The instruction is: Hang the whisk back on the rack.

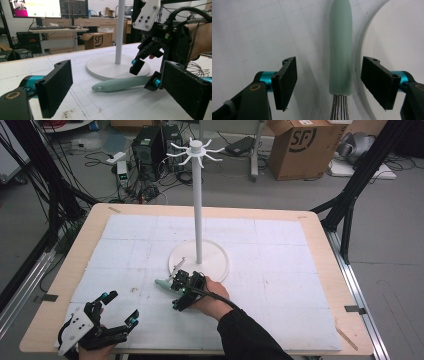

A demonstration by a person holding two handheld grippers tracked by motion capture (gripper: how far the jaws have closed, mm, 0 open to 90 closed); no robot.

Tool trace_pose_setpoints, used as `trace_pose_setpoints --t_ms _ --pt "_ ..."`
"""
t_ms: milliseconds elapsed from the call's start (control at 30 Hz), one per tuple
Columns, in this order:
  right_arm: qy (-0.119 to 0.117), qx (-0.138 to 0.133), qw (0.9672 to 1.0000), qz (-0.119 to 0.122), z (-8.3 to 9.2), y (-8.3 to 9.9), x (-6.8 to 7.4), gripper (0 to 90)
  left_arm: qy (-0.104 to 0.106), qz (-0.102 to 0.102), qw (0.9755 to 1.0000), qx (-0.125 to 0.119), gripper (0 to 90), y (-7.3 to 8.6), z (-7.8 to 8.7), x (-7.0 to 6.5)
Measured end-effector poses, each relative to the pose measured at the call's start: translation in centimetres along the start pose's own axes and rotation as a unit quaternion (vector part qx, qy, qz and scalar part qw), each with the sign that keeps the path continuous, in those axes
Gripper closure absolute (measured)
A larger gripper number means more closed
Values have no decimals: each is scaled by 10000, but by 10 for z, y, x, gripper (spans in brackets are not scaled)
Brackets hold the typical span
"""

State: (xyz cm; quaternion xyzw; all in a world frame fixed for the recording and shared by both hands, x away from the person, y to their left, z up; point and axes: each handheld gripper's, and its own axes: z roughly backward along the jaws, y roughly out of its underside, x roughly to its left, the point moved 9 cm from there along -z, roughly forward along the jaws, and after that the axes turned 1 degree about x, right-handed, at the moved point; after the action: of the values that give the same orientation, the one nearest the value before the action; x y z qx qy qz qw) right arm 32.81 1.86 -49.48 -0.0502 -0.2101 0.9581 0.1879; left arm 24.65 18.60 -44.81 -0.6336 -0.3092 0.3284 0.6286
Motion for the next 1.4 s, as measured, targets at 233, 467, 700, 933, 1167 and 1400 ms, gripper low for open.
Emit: trace_pose_setpoints --t_ms 233,467,700,933,1167,1400 --pt "-150 269 9995 -123 -7 4 -1 336 10 -13 10000 2 110 0 0 -1" --pt "-222 478 9985 -166 -12 8 -2 423 4 -11 10000 -5 110 0 -1 -1" --pt "-185 595 9979 -148 -13 8 -3 448 20 -6 10000 7 110 0 -1 -1" --pt "-120 771 9969 -3 -12 5 -2 546 -16 9 10000 36 110 0 -1 -1" --pt "-169 778 9968 -9 -11 5 -7 676 -32 4 10000 25 110 0 0 0" --pt "-257 788 9965 -61 -11 5 -8 689 -44 15 10000 32 110 0 1 0"
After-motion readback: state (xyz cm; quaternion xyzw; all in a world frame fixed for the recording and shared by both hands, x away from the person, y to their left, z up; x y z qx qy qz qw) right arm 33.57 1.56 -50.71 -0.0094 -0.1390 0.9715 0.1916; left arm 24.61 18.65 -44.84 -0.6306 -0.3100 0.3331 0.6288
